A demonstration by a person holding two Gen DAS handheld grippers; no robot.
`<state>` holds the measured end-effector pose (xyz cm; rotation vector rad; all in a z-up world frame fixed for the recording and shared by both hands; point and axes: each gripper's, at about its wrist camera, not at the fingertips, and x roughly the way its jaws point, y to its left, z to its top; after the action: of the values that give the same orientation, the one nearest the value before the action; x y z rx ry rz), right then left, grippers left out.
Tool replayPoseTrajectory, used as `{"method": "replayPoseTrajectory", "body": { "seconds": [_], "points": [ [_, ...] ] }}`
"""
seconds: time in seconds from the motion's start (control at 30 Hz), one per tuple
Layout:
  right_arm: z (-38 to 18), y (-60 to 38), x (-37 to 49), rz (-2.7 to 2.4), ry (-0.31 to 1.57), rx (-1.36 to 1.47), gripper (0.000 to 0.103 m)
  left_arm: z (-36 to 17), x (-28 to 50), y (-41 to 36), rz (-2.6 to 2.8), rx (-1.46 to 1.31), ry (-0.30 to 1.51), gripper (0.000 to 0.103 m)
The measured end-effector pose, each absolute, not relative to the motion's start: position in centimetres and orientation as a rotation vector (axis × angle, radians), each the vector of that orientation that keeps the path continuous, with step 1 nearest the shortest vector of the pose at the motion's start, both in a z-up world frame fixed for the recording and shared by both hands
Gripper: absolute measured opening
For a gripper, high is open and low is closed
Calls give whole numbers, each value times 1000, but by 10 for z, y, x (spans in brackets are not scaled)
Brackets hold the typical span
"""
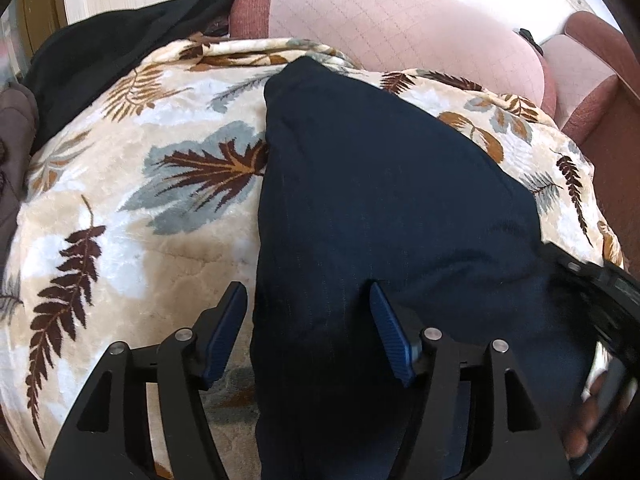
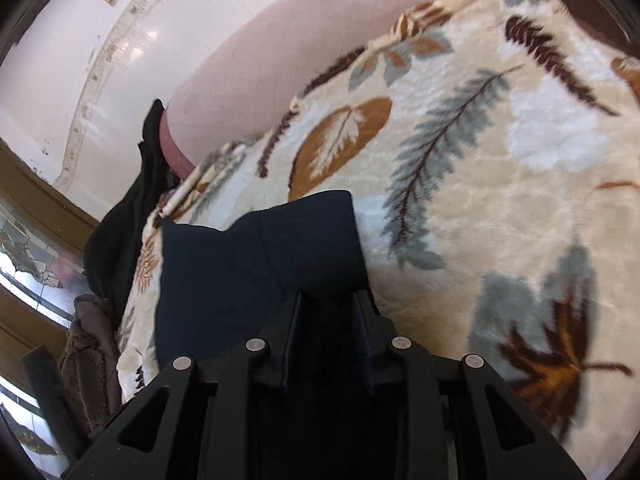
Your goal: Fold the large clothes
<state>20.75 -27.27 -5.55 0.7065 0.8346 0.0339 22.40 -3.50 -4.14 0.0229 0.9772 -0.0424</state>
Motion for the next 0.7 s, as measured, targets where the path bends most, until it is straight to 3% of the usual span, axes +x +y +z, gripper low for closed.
{"method": "replayPoseTrajectory", "body": {
  "seconds": [0.07, 0.2, 0.27, 0.47, 0.7],
  "points": [
    [-42, -270, 191, 44, 823, 676, 37, -40, 219, -34, -37, 27, 971, 63],
    [-21, -263, 152, 68, 808, 654, 39, -37, 203, -35, -28, 64, 954, 63],
    [-18, -260, 128, 54, 815, 640, 49, -36, 195, -36, -28, 73, 954, 63],
    [-75, -253, 105, 20, 965, 601, 49, -24, 165, -31, -64, 30, 1011, 63],
    [-40, -276, 85, 10, 720, 668, 52, -36, 118, -20, -100, -29, 1045, 64]
  ]
}}
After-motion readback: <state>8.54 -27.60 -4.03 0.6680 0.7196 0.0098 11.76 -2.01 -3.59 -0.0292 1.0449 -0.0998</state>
